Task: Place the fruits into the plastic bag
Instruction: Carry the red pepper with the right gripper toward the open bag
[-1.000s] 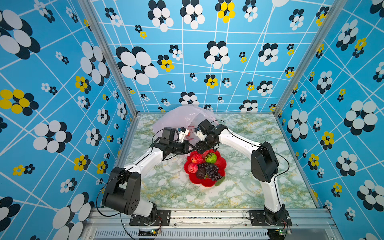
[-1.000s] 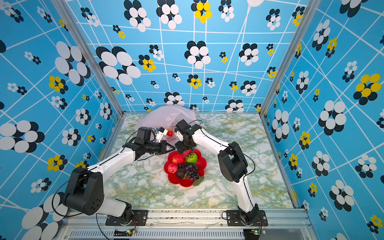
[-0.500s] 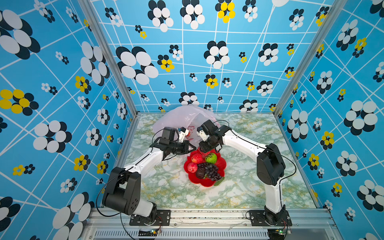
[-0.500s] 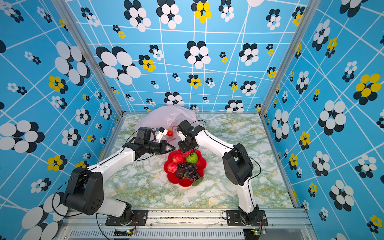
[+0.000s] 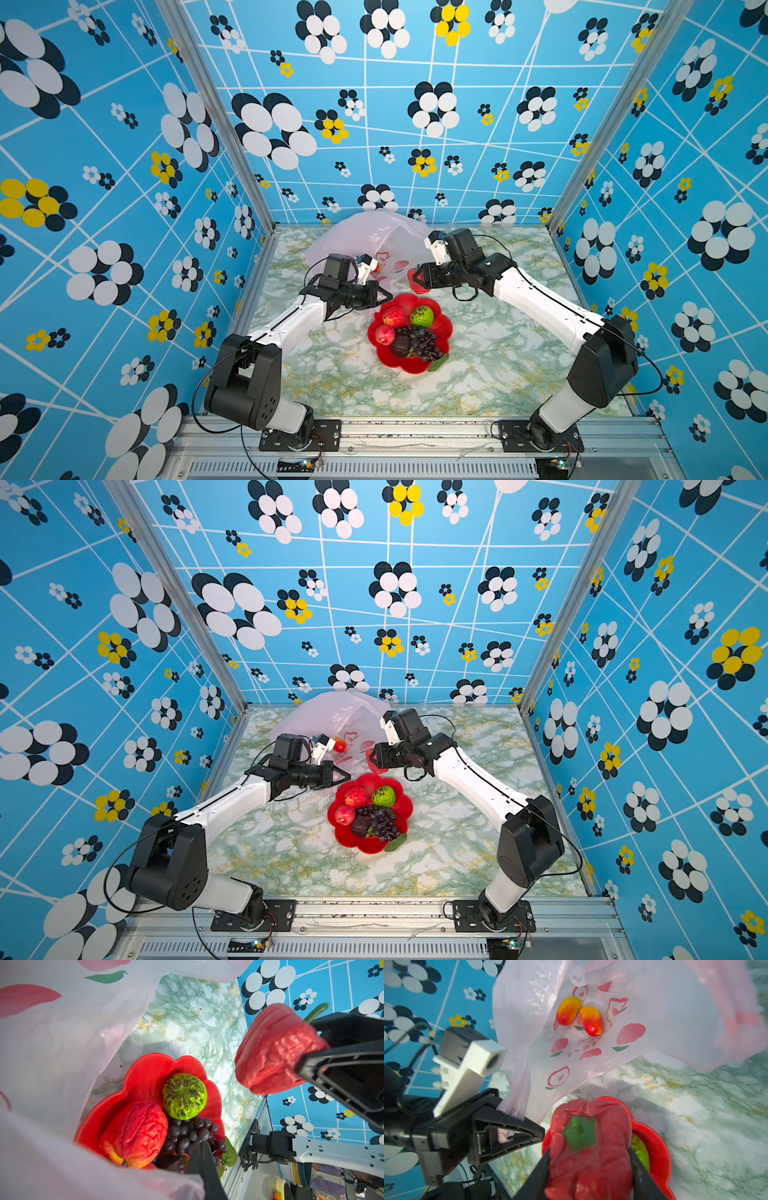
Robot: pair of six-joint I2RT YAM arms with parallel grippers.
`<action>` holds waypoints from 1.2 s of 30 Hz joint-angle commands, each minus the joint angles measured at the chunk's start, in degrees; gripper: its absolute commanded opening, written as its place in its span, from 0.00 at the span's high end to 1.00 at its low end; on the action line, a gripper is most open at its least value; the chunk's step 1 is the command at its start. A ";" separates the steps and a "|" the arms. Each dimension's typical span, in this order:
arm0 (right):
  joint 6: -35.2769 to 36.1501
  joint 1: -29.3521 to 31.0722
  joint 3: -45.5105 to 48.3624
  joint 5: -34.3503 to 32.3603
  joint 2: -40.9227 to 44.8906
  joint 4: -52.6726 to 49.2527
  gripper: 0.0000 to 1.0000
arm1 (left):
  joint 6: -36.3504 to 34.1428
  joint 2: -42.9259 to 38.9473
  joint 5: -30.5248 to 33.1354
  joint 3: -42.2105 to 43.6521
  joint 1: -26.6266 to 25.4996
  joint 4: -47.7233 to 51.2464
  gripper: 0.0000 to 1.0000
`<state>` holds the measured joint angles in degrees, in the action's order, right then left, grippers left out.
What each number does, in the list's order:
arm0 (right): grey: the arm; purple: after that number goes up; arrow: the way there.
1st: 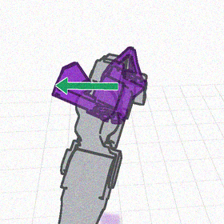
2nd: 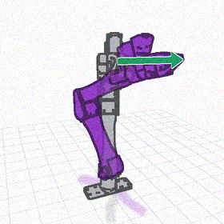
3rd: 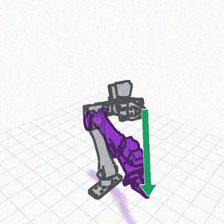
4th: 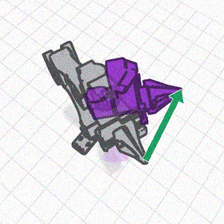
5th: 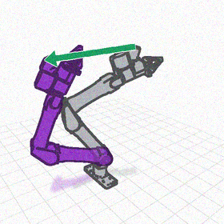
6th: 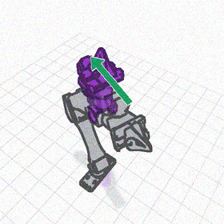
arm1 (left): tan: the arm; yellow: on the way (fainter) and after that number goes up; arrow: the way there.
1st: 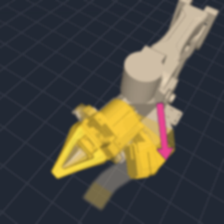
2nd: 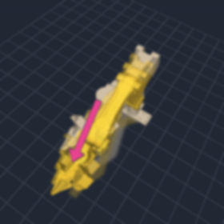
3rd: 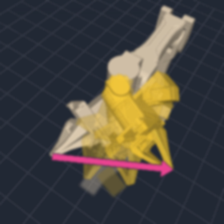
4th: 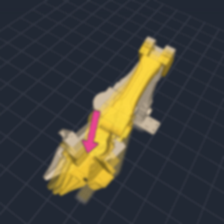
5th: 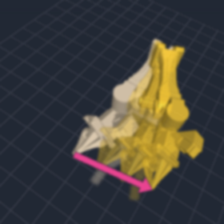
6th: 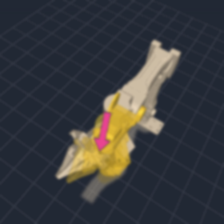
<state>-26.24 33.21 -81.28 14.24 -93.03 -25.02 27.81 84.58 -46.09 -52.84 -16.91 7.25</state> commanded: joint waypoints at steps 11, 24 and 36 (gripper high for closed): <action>-27.34 -3.25 4.54 0.41 -3.61 23.40 0.58 | -0.65 -1.85 -1.05 -0.83 0.02 -1.09 1.00; -42.30 -1.71 2.60 -3.51 -16.53 38.64 0.59 | -0.66 -2.31 -1.05 -0.91 0.03 -0.98 1.00; -45.07 0.80 -11.99 -0.01 -29.25 37.04 0.56 | 7.89 -2.11 -1.60 -2.73 -0.22 -8.76 1.00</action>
<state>-70.43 33.61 -89.36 13.15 -121.43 11.14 33.10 83.77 -47.13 -53.08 -16.91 1.93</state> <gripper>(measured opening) 0.486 0.044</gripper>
